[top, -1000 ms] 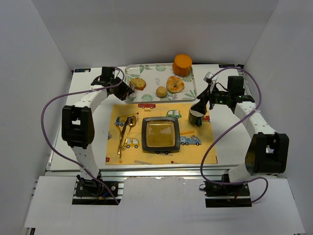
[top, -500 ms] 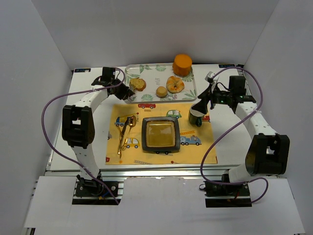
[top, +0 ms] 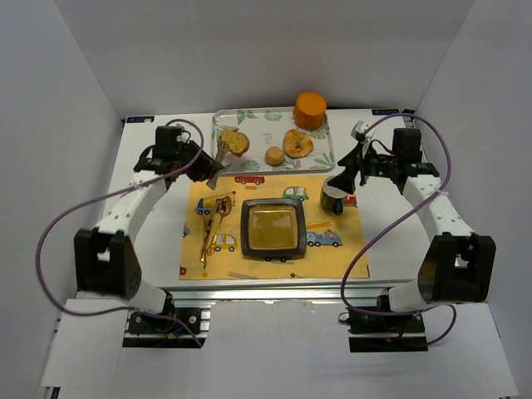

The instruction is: Place the bread

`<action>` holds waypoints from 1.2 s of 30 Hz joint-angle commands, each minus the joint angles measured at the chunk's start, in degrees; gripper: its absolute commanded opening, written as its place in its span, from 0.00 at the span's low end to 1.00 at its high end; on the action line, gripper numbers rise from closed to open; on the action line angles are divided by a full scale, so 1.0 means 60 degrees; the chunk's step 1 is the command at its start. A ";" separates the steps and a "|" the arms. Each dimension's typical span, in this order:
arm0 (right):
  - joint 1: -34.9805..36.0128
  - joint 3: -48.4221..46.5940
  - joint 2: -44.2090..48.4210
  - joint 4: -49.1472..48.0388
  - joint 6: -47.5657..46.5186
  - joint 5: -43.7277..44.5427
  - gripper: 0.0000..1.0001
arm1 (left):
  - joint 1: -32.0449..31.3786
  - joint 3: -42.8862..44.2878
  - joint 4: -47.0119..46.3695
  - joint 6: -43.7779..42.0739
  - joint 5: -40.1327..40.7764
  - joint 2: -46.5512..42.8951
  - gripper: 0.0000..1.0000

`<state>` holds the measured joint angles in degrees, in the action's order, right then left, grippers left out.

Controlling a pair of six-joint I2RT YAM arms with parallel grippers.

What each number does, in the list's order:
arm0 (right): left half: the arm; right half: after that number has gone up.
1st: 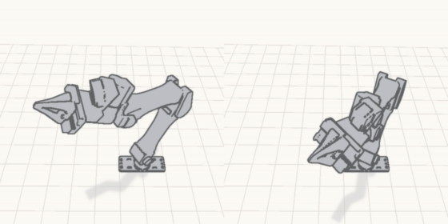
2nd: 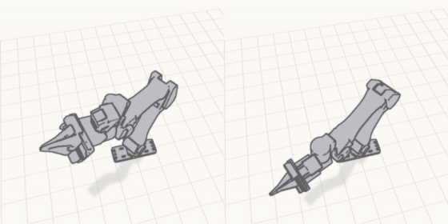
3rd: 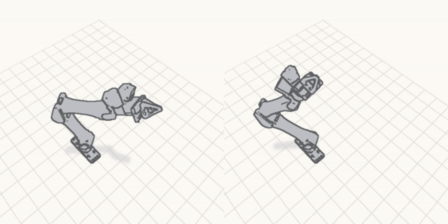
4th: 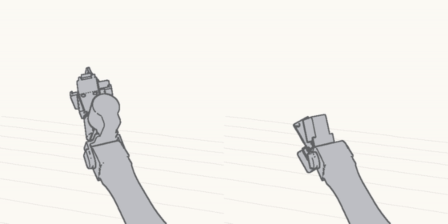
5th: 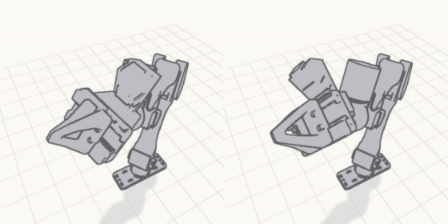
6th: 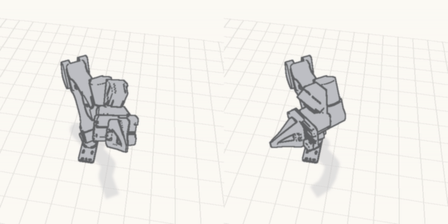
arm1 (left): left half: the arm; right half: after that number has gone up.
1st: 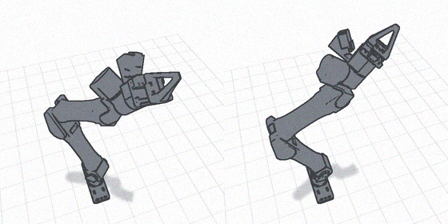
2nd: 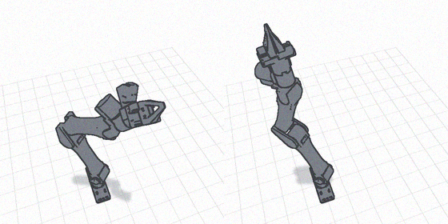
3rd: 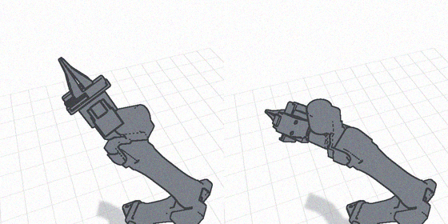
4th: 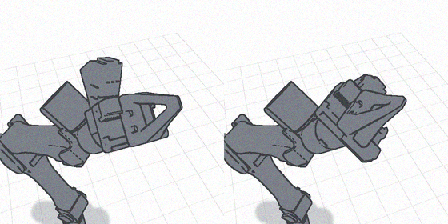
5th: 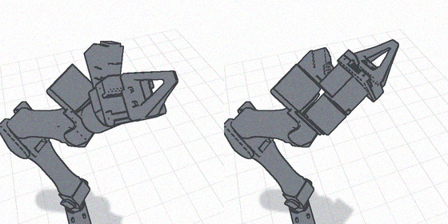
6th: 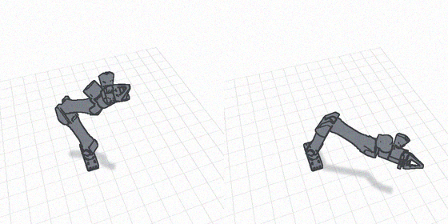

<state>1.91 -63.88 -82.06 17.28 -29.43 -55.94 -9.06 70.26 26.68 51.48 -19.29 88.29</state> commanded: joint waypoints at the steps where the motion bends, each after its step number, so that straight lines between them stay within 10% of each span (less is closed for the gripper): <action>1: -0.0055 -0.0047 0.0289 0.0255 -0.0324 -0.0300 0.88 | -0.0452 -0.0778 0.0518 -0.0304 -0.0433 -0.1746 0.00; 16: -0.0070 -0.0589 -0.0180 0.0563 -0.0427 -0.0505 0.88 | -0.4274 -0.2555 0.1985 0.0809 0.0007 -0.3319 0.11; 23: -0.0055 -0.0487 -0.0064 0.0504 -0.0281 -0.0564 0.88 | -0.4511 -0.2321 0.2189 0.0648 0.0197 -0.3011 0.43; 36: -0.0055 -0.0252 0.0171 0.0489 -0.0383 -0.0579 0.88 | -0.4408 -0.0828 0.3230 0.0370 0.1120 -0.2982 0.48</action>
<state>1.87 -65.19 -82.91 20.05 -31.64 -57.65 -35.83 60.29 45.32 54.33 -15.38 71.07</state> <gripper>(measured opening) 0.885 0.482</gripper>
